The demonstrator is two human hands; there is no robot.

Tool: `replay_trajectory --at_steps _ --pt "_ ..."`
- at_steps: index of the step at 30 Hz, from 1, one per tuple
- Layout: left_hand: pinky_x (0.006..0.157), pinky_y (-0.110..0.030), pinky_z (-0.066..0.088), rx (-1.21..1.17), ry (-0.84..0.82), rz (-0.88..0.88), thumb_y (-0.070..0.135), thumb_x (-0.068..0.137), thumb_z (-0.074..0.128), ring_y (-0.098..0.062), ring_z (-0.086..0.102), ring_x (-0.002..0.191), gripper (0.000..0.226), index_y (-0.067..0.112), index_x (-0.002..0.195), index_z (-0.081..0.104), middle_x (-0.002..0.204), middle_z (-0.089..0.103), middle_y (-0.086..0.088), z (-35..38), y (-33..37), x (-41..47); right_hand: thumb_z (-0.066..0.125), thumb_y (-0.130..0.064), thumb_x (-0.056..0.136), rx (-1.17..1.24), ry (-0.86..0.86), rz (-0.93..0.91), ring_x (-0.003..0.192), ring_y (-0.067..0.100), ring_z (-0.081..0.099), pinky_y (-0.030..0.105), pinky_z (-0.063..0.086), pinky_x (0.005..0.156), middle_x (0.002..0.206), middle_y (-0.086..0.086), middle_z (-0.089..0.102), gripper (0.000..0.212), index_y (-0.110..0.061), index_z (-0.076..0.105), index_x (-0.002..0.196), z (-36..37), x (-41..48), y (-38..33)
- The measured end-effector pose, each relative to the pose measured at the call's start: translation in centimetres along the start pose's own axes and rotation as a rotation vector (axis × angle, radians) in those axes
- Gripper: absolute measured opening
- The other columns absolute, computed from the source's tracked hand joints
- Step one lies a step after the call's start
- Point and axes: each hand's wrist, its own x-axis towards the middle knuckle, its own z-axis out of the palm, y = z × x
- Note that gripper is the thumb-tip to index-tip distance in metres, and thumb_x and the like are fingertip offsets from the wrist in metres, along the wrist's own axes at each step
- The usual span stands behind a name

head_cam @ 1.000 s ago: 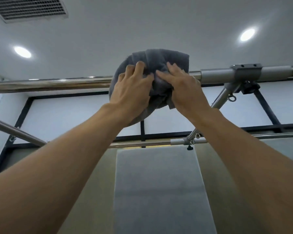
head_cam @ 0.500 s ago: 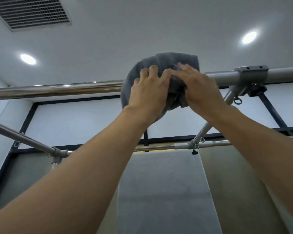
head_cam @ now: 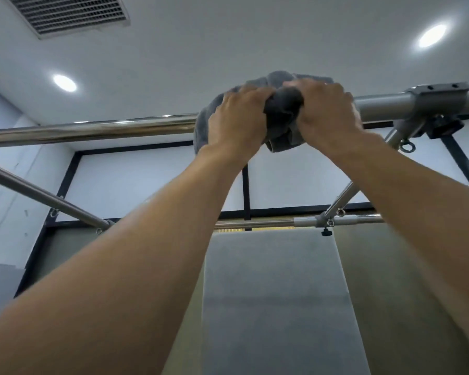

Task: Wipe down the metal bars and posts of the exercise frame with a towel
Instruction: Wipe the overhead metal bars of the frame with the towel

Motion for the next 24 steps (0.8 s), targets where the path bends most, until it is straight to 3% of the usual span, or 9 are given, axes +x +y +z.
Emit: replay_trajectory --at_steps 3,5,7,9,13,15,20,24 --pt "0.082 -0.040 0.042 0.036 -0.027 -0.129 0.012 0.092 0.042 -0.033 0.057 0.111 0.039 0.026 0.126 0.057 0.123 0.062 -0.006 -0.8 -2.0 0.7 0.052 -0.016 0.090 0.075 -0.037 -0.019 0.111 0.030 0.057 0.035 0.042 0.083 0.118 0.004 0.064 0.036 -0.030 0.058 0.123 0.6 1.7 -3.0" --pt "0.086 -0.042 0.046 0.068 0.033 -0.089 0.011 0.092 0.046 -0.033 0.056 0.114 0.039 0.022 0.127 0.058 0.128 0.060 -0.006 -1.3 -3.5 -1.3 0.060 -0.016 0.090 0.052 -0.044 -0.141 0.124 0.028 0.051 0.038 0.042 0.097 0.134 0.004 0.056 0.049 -0.031 0.051 0.135 1.7 0.7 -3.8" --pt "0.094 -0.052 0.047 0.039 0.100 -0.005 0.013 0.091 0.052 -0.034 0.052 0.119 0.041 0.022 0.131 0.059 0.137 0.056 -0.005 -1.3 -4.2 -3.6 0.062 -0.017 0.092 0.020 -0.081 -0.201 0.143 0.031 0.030 0.045 0.026 0.115 0.155 0.007 0.033 0.063 -0.029 0.036 0.148 2.3 -1.5 -3.3" --pt "0.098 -0.053 0.046 0.022 0.086 0.015 0.016 0.091 0.054 -0.034 0.049 0.123 0.045 0.025 0.135 0.057 0.143 0.051 -0.004 -0.8 -4.0 -4.2 0.058 -0.019 0.095 -0.002 -0.093 -0.221 0.147 0.034 0.017 0.049 0.017 0.118 0.161 0.005 0.018 0.064 -0.029 0.029 0.151 2.2 -2.6 -1.9" --pt "0.096 -0.043 0.046 -0.028 0.050 -0.040 0.014 0.092 0.050 -0.027 0.049 0.124 0.045 0.033 0.132 0.059 0.140 0.054 0.002 -1.1 -2.8 -1.9 0.053 -0.013 0.094 0.050 0.000 -0.122 0.131 0.034 0.042 0.047 0.036 0.106 0.147 0.008 0.044 0.055 -0.027 0.039 0.146 1.6 -0.3 -1.9" --pt "0.090 -0.040 0.045 0.005 0.013 -0.085 0.010 0.089 0.047 -0.028 0.055 0.118 0.046 0.034 0.126 0.063 0.131 0.060 0.001 -2.1 -4.0 -0.8 0.050 -0.016 0.094 0.076 0.000 -0.107 0.126 0.033 0.047 0.045 0.039 0.103 0.141 0.005 0.050 0.054 -0.029 0.040 0.146 2.2 0.9 -3.5" --pt "0.095 -0.048 0.047 -0.012 0.054 -0.057 0.011 0.081 0.044 -0.031 0.054 0.113 0.045 0.023 0.118 0.067 0.123 0.063 -0.003 -3.3 -8.1 -3.7 0.069 -0.024 0.087 0.069 -0.067 -0.233 0.135 0.035 0.038 0.049 0.030 0.114 0.151 0.009 0.039 0.062 -0.028 0.044 0.143 3.0 -1.4 -6.8" --pt "0.098 -0.042 0.041 0.094 -0.001 0.012 0.017 0.094 0.051 -0.028 0.045 0.120 0.042 0.020 0.135 0.050 0.129 0.054 -0.009 -2.9 -5.4 -4.3 0.060 -0.021 0.094 0.082 0.015 -0.264 0.132 0.035 0.042 0.052 0.037 0.109 0.149 0.007 0.041 0.047 -0.026 0.049 0.140 2.8 -2.4 -5.0"
